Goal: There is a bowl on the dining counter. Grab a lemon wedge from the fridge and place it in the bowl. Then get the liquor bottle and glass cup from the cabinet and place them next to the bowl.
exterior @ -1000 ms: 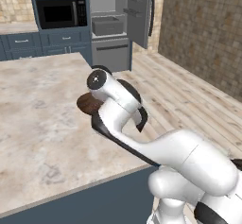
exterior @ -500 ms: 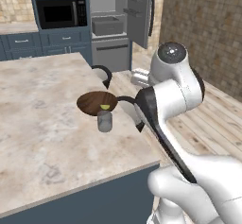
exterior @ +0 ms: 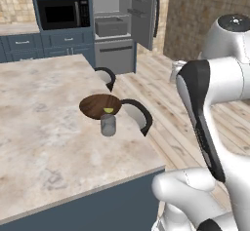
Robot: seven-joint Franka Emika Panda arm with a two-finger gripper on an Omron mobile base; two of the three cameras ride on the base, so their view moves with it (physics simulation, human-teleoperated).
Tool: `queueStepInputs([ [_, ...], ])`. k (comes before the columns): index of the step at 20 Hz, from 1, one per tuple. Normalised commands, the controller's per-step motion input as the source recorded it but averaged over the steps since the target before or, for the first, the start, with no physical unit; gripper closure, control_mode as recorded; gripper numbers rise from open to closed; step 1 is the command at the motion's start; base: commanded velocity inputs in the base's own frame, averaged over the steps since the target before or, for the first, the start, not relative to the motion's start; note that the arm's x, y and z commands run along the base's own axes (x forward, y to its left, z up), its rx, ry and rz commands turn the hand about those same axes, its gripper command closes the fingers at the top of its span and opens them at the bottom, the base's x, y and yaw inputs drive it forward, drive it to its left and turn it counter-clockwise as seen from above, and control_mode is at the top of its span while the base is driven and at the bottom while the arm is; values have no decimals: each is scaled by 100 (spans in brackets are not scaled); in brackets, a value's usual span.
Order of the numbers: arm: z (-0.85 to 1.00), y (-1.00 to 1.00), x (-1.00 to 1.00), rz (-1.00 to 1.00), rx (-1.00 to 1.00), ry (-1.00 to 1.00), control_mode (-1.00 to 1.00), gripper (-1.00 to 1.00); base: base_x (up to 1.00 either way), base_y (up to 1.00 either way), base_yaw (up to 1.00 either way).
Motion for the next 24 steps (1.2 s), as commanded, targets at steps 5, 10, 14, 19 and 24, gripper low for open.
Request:
queueStepInputs([
  [5,0,-46,-34,1,0,13,-100,-100,0,0,0],
  [10,0,-6,-31,0,-1,0,-100,-100,0,0,0],
  [14,0,0,-49,0,-4,0,-100,-100,0,0,0],
  [19,0,0,0,0,0,0,100,-100,-96,0,0],
  [24,0,0,0,0,0,0,100,-100,-100,0,5],
])
